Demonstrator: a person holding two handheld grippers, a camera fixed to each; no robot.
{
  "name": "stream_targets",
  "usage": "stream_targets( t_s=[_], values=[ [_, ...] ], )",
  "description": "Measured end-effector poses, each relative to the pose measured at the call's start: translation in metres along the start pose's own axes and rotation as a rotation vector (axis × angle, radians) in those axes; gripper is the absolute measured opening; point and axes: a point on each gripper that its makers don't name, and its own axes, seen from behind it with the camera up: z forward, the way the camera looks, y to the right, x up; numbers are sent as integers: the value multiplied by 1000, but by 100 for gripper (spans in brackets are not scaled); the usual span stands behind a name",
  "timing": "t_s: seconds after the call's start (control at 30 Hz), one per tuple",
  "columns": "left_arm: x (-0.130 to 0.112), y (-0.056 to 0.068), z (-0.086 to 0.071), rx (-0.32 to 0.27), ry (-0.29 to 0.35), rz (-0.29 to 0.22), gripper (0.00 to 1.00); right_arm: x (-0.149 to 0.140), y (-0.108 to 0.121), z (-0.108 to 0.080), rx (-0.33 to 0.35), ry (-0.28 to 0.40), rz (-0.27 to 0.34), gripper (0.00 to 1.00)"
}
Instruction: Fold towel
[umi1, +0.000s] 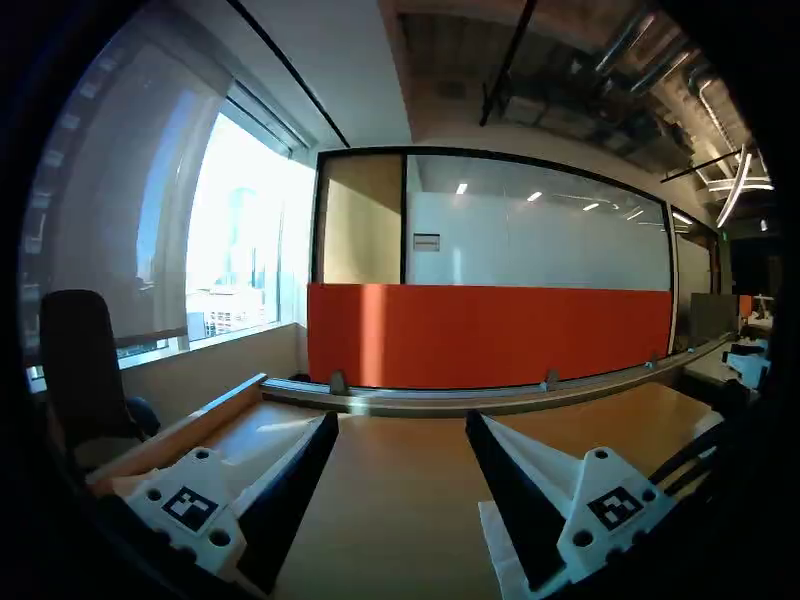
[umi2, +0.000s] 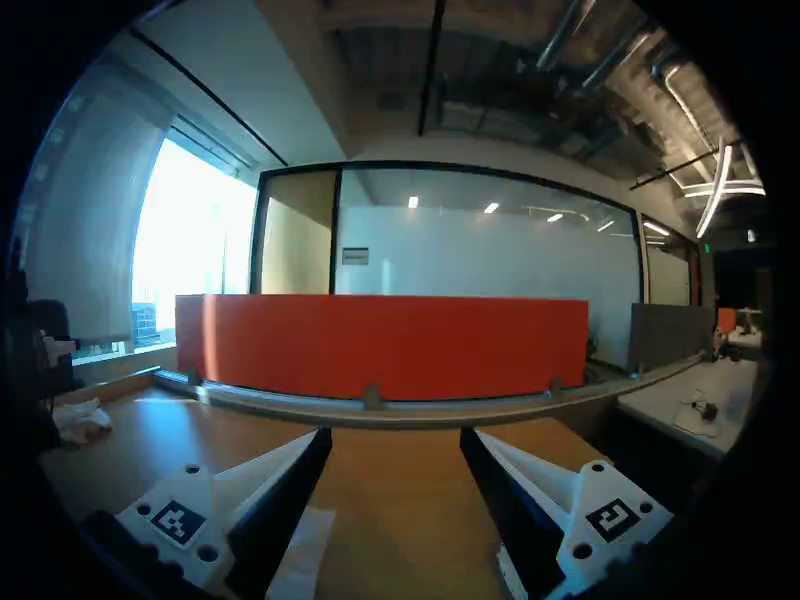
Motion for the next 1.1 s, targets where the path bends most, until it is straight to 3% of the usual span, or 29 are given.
stream_targets(
  t_s=[0.2,0.57,0.77,1.1],
  values=[
    [26,3,-4,-14,-21,8,95,28,-3,-1,-3,0,3,99],
    [34,11,-4,-74,-75,62,95,45,-10,-4,27,-35,-12,99],
    [34,24,-5,-142,-109,93,95,49,-22,-3,100,-72,-42,99],
    [24,48,-8,-281,-176,150,95,36,-56,-5,279,-171,-119,99]
  ],
)
